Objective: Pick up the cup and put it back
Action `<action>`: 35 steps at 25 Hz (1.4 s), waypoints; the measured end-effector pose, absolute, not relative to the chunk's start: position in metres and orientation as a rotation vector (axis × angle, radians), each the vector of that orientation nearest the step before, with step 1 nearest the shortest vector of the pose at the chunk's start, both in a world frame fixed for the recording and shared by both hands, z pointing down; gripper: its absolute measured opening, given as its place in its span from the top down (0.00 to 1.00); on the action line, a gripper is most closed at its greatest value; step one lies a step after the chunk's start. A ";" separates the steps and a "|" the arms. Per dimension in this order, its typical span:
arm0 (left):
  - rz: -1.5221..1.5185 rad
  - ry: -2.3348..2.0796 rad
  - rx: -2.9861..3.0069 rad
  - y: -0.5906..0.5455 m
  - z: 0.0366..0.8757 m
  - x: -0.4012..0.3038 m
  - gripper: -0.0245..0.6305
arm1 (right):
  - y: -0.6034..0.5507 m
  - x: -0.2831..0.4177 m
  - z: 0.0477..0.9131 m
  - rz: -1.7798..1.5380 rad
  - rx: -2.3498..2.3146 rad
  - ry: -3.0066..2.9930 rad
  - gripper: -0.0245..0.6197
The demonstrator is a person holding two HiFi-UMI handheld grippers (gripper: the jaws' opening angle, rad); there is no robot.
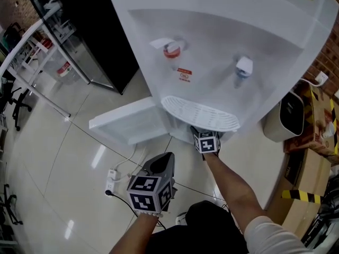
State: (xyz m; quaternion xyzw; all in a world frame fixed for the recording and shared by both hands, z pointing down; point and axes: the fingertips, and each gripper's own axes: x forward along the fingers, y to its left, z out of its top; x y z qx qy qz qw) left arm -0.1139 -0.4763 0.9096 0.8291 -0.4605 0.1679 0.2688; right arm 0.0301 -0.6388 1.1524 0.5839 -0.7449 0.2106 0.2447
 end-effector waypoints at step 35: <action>0.537 -1.543 1.851 -0.298 0.693 -0.140 0.96 | -0.368 0.087 0.755 0.689 1.392 -2.073 0.95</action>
